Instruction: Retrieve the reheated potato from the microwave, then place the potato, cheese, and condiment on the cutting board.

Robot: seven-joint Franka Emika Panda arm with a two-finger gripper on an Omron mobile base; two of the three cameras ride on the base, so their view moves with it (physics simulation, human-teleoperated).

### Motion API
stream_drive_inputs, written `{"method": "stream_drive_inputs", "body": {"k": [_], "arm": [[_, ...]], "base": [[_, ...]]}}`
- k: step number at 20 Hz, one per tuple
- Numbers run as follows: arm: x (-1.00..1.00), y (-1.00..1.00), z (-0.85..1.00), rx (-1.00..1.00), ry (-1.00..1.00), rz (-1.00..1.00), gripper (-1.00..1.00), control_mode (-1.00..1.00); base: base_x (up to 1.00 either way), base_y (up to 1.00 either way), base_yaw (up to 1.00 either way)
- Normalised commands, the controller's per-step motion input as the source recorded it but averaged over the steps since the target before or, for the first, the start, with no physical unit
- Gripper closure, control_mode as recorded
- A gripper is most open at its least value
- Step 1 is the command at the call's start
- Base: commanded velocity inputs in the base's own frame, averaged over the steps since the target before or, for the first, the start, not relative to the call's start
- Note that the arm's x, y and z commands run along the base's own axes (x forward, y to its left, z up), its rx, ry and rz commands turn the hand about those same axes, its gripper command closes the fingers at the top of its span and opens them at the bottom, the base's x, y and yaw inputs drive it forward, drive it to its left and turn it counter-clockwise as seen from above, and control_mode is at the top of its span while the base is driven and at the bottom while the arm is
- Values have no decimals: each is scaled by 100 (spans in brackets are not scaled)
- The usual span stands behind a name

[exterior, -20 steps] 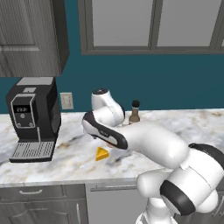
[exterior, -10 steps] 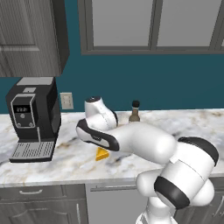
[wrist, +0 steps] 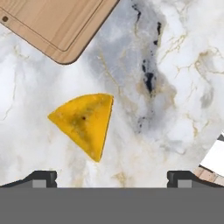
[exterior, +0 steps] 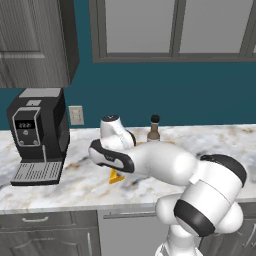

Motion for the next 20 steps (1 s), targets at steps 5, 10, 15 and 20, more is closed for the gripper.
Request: {"method": "stream_drive_inputs", "body": {"k": [5,10,15,20], "arm": [[6,0,-18,0,0,-7,-100,-100],[13,-3,-7,0,0,0,-100,-100],[9,-4,-1,0,2,5,-100,-100],[3,-1,-9,0,0,11,-100,-100]], "base": [[0,0,0],[0,0,0],[0,0,0],[0,0,0]]}}
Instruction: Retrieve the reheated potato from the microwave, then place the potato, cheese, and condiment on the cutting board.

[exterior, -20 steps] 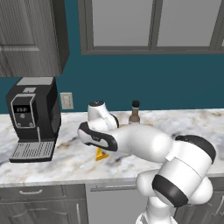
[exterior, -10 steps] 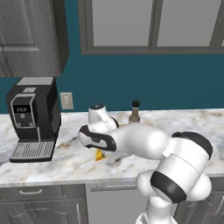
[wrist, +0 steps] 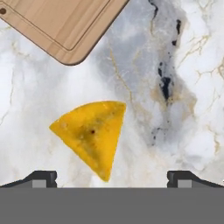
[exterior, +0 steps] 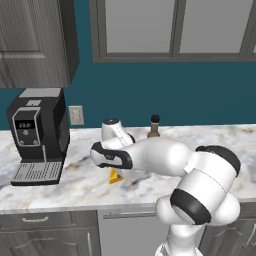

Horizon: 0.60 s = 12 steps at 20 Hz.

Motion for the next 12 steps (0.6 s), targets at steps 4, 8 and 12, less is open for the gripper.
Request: {"method": "stream_drive_inputs", "body": {"k": [4,8,12], "arm": [[3,0,-17,0,0,10,-100,-100],[2,-1,-21,0,0,10,-100,-100],[4,-2,-15,0,0,7,-100,-100]], "base": [[0,0,0],[0,0,0],[0,0,0]]}}
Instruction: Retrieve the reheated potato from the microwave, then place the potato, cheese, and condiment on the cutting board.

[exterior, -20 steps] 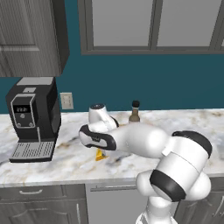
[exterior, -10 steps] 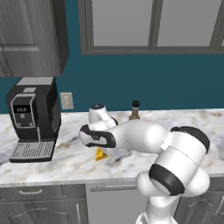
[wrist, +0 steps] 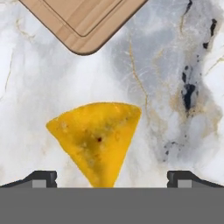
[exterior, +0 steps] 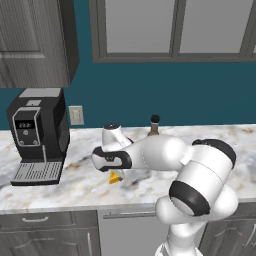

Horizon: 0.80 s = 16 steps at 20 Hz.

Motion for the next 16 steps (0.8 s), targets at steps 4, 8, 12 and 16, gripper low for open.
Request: {"method": "stream_drive_inputs", "body": {"k": [4,8,12,16], "arm": [[7,-1,-9,0,-3,5,-100,-100],[0,-3,-11,0,-2,3,-100,-100],[0,-5,-15,0,0,0,-100,-100],[2,-6,-13,0,0,0,-100,-100]], "base": [[0,0,0],[0,0,0],[0,0,0],[0,0,0]]}}
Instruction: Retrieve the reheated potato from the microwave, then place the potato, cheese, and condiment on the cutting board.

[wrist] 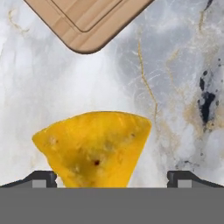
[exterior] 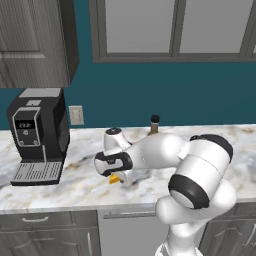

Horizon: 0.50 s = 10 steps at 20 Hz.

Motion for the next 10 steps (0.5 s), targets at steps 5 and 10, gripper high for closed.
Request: {"method": "stream_drive_inputs", "body": {"k": [5,10], "arm": [[9,-6,-6,0,0,0,-100,-100],[11,0,-2,0,-1,0,-100,-100]], "base": [[0,0,0],[0,0,0]]}}
